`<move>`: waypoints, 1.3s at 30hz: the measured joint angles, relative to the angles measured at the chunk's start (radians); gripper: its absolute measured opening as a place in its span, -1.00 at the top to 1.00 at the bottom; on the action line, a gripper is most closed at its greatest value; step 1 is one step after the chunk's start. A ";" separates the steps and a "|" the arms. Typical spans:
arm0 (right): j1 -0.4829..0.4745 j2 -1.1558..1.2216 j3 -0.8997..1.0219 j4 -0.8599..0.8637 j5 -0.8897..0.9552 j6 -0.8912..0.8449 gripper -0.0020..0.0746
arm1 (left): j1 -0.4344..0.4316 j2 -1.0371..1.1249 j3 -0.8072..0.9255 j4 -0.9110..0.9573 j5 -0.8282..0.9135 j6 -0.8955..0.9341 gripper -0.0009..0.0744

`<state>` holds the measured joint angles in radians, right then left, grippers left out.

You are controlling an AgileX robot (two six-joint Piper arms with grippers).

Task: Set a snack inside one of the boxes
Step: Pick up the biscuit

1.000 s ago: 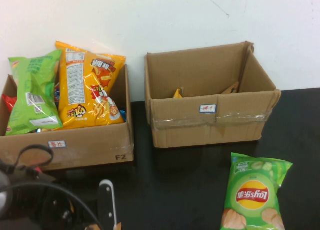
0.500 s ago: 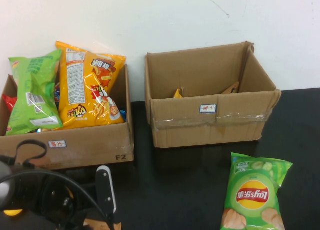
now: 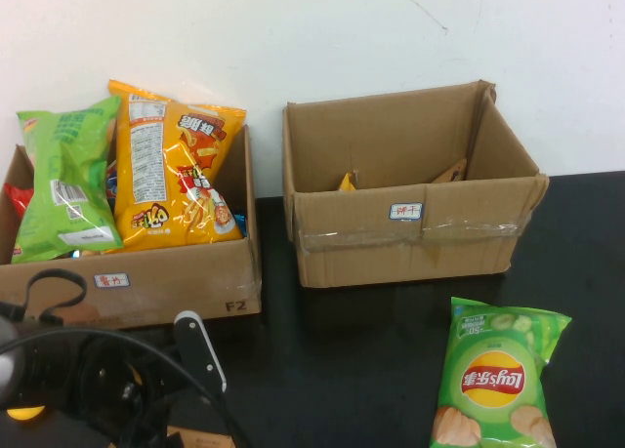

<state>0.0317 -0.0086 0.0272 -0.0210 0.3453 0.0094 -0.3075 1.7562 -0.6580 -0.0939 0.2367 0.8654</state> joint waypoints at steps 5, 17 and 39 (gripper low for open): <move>0.000 0.000 0.000 0.000 0.000 0.000 0.95 | 0.000 0.000 0.000 0.020 0.009 -0.134 -0.37; 0.000 0.000 0.000 0.000 0.000 0.000 0.95 | 0.000 0.000 0.000 0.074 0.063 -0.026 -0.86; 0.000 0.000 0.000 0.000 0.000 0.000 0.95 | 0.000 0.109 0.000 0.074 0.002 0.218 -0.86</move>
<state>0.0317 -0.0086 0.0272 -0.0210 0.3453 0.0094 -0.3075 1.8650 -0.6580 -0.0202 0.2391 1.0836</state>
